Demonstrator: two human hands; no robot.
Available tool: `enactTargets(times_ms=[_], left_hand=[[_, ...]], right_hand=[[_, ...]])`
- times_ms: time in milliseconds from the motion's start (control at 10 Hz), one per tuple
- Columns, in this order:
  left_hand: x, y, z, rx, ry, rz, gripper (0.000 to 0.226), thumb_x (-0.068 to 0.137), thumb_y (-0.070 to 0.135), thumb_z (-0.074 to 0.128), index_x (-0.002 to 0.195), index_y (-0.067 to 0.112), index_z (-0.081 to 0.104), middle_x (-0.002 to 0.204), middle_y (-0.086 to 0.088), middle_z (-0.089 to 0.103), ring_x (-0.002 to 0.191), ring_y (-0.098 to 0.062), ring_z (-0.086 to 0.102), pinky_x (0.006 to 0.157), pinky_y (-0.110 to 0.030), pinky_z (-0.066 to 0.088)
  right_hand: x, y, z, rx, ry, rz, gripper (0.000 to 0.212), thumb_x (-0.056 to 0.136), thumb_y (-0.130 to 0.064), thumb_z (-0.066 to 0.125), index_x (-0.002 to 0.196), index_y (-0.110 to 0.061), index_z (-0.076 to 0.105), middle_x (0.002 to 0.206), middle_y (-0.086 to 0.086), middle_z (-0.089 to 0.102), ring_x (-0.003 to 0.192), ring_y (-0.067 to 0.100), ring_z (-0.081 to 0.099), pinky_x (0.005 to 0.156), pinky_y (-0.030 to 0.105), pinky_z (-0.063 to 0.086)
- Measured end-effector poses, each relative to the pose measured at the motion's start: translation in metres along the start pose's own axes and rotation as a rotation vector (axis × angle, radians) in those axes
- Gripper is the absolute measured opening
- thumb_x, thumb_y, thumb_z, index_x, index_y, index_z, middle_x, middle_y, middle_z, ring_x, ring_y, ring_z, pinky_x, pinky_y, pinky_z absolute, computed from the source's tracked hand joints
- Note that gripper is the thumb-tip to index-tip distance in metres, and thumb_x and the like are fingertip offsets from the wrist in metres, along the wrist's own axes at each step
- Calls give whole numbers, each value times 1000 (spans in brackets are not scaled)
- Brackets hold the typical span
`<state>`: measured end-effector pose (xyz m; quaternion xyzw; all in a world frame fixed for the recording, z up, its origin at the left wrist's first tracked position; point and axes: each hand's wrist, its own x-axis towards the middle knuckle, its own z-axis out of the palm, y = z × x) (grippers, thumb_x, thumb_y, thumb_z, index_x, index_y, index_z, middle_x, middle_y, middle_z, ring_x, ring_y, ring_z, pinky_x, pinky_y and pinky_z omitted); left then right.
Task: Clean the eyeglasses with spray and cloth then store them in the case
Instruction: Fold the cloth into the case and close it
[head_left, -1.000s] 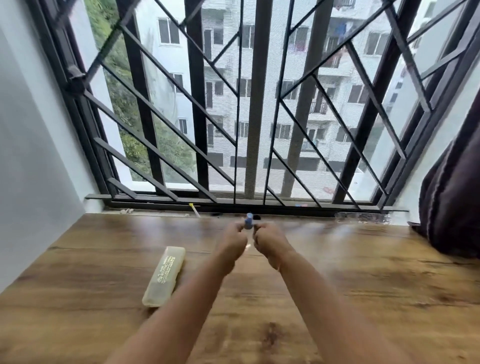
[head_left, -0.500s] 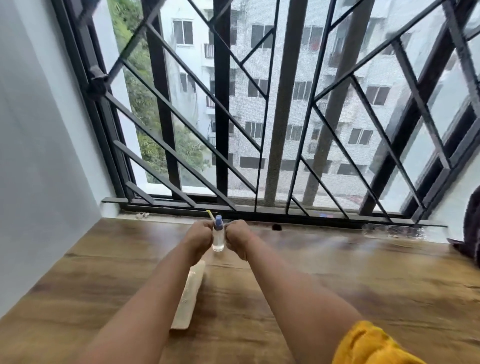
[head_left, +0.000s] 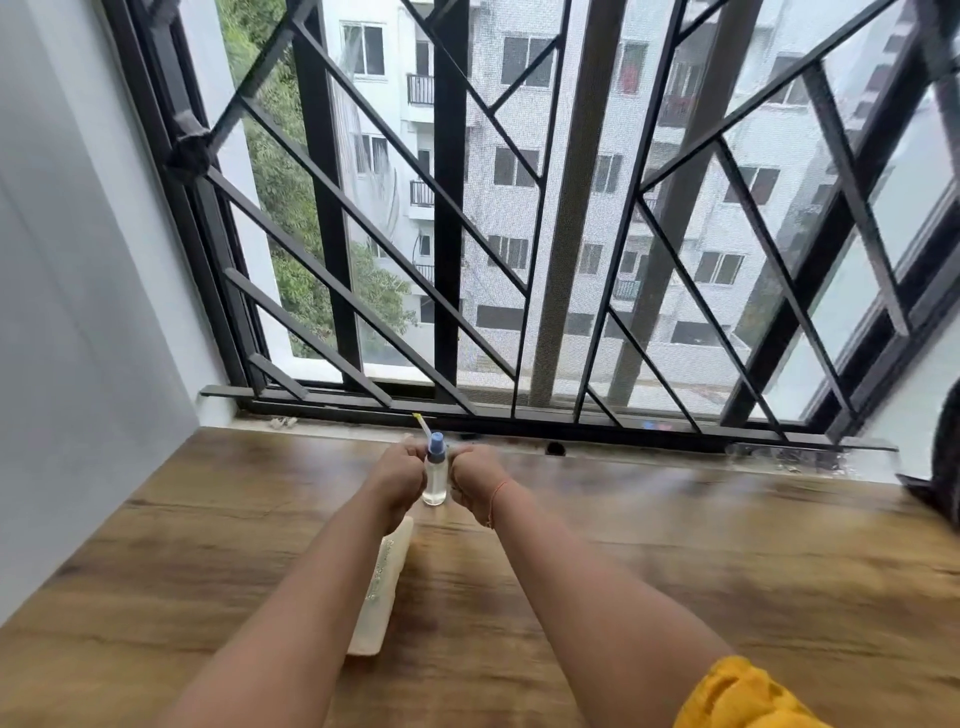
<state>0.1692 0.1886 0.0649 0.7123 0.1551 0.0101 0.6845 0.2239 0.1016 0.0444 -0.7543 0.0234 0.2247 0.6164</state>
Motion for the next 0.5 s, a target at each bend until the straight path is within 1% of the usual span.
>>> enactTargets(times_ms=[100, 200, 300, 400, 500], left_hand=[[-3, 0, 2, -18, 7, 10, 53, 66, -30, 22, 79, -4, 67, 64, -27, 62, 40, 1, 54, 37, -9, 38], [1, -6, 2, -26, 15, -1, 49, 70, -28, 28, 89, -7, 67, 68, -11, 65, 41, 0, 55, 37, -10, 38], [3, -9, 1, -34, 39, -8, 42, 71, -27, 34, 92, -10, 66, 62, -5, 63, 38, 0, 53, 36, -10, 36], [4, -10, 2, -33, 54, -12, 37, 71, -26, 39, 87, -7, 66, 63, -6, 62, 38, -1, 53, 37, -11, 36], [4, -13, 1, -7, 60, -17, 33, 72, -23, 42, 79, -1, 65, 67, -9, 60, 47, -8, 55, 42, -13, 39]], right_hand=[[-2, 0, -1, 3, 0, -6, 32, 83, 7, 31, 101, 1, 56, 79, 10, 44, 59, 13, 35, 50, 23, 29], [-6, 0, -2, 35, -10, -20, 31, 84, 10, 30, 97, -3, 56, 71, 8, 42, 57, 11, 35, 45, 20, 29], [-6, 1, -2, 63, -24, -15, 33, 86, 10, 32, 105, 8, 59, 71, 7, 45, 56, 10, 38, 41, 15, 31], [-9, 2, -4, 70, -59, -16, 35, 84, 11, 34, 113, 14, 54, 73, 7, 46, 55, 9, 38, 44, 18, 30], [-13, 3, -6, 97, -120, -35, 32, 82, 12, 37, 103, 8, 61, 67, 4, 47, 45, 4, 42, 38, 14, 31]])
